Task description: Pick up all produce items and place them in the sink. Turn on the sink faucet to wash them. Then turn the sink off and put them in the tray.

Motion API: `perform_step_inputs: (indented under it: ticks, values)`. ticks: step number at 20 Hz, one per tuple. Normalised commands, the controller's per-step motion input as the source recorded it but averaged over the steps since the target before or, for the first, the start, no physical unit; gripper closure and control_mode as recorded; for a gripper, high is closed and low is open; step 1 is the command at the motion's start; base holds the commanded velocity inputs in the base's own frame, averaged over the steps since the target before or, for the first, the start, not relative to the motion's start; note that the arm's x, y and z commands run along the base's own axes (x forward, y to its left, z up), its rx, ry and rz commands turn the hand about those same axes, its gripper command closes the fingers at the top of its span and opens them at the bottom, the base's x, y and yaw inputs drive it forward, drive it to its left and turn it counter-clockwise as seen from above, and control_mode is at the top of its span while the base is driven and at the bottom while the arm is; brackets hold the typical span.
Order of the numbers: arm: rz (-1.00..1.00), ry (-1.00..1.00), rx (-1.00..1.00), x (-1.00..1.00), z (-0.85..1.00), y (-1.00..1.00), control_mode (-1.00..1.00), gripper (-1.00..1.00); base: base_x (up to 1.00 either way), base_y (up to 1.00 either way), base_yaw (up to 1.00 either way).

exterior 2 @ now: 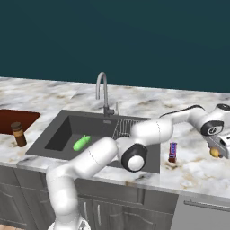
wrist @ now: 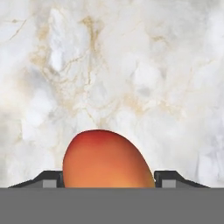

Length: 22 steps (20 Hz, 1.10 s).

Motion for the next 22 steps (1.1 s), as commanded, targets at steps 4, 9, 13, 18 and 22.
perform_step_inputs:
  ticks: [4, 9, 13, 18, 22]
  values:
    - [0.00, 0.08, 0.00, -0.59, 0.00, 0.52, -1.00, 1.00, 0.00, 0.00, 0.00]
    - [-0.01, 0.18, 0.02, -0.52, 0.00, 0.60, -1.00, 1.00, 0.00, 0.00, 0.00]
    - [-0.03, 0.23, 0.03, -0.54, 0.00, 0.68, -1.00, 1.00, 0.00, 0.00, 0.00]
    - [-0.05, 0.14, 0.06, -0.69, -0.06, 0.76, -1.00, 1.00, 0.00, 0.00, 0.00]
    - [-0.03, 0.02, 0.09, -0.76, -0.07, 0.80, -1.00, 1.00, 0.00, 0.00, 0.00]
